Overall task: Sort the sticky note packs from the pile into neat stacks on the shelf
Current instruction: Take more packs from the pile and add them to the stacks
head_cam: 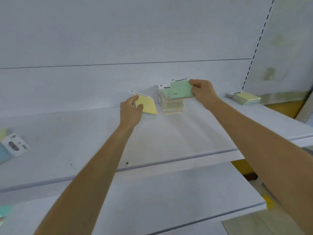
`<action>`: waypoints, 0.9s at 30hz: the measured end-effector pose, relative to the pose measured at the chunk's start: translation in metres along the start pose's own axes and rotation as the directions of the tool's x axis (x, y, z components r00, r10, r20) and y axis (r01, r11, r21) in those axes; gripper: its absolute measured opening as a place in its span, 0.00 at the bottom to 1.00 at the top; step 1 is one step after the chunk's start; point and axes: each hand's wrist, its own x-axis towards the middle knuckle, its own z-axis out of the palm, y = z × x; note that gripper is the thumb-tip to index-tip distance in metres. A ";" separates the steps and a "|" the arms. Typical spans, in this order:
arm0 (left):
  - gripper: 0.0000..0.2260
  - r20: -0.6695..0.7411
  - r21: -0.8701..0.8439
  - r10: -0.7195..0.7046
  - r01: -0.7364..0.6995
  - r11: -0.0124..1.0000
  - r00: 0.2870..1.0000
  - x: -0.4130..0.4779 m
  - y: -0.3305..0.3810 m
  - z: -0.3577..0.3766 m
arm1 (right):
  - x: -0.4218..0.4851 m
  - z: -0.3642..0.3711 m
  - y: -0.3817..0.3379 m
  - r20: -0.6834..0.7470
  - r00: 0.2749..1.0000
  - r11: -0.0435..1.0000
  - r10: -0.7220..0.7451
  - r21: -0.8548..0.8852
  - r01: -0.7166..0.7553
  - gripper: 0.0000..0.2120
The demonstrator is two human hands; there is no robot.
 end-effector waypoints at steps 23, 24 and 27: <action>0.18 -0.021 -0.099 0.147 -0.148 0.984 0.989 0.052 0.062 0.093 | 0.073 -0.049 0.060 0.206 0.937 0.726 -0.280 -0.594 0.348 0.18; 0.18 -0.018 -0.116 0.150 -0.151 0.982 0.988 0.049 0.068 0.109 | 0.072 -0.066 0.073 0.215 0.938 0.714 -0.273 -0.608 0.347 0.18; 0.18 -0.007 -0.186 0.149 -0.148 0.971 0.989 0.037 0.088 0.166 | 0.074 -0.121 0.111 0.229 0.955 0.706 -0.187 -0.645 0.292 0.19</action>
